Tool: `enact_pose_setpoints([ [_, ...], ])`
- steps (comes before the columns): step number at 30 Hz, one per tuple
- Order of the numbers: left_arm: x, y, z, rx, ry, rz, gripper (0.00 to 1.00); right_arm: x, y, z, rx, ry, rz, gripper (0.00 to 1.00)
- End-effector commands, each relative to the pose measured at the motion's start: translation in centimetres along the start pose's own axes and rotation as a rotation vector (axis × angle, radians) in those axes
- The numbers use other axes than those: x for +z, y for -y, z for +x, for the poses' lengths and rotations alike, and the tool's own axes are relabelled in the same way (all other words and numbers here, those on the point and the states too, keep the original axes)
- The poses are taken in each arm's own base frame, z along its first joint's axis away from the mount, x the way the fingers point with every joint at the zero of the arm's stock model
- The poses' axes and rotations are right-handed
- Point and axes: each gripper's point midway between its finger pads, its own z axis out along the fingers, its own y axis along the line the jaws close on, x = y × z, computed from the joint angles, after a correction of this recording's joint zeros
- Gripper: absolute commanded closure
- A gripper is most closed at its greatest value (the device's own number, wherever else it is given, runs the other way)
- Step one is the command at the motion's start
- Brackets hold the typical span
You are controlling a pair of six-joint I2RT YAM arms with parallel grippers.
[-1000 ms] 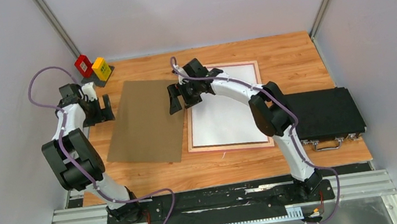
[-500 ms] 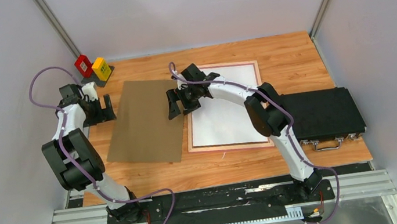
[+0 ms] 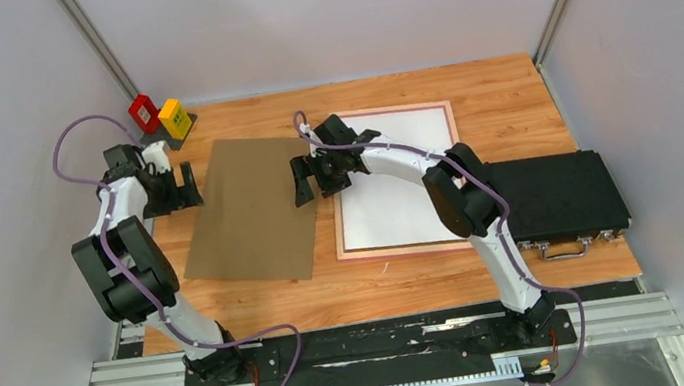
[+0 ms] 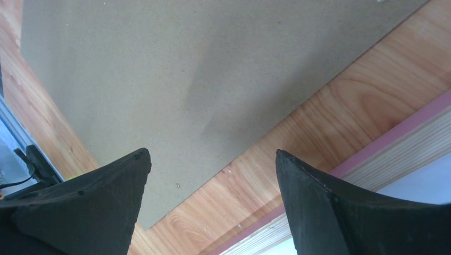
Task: Put the photo into the frame
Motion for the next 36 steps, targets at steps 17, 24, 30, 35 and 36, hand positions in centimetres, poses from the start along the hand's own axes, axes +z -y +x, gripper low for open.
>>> enact_pose_setpoints([
  [17,5.3,0.7,-1.0,-0.007,-0.102,0.199,0.0,0.8,2.2,0.6,0.142,-0.022,0.11,0.03],
  [24,6.3,1.7,0.4,-0.027,-0.142,0.252,0.0,2.1,1.7,1.6,0.18,-0.068,0.063,0.02],
  [30,6.3,3.1,1.5,-0.051,-0.159,0.316,0.0,3.0,1.2,2.1,0.2,-0.098,0.016,0.03],
  [35,5.9,4.5,2.3,-0.07,-0.162,0.388,0.02,3.3,0.7,2.1,0.207,-0.111,-0.02,0.03],
  [36,5.7,4.8,2.3,-0.074,-0.155,0.407,0.03,3.3,0.6,2.1,0.209,-0.112,-0.029,0.03],
])
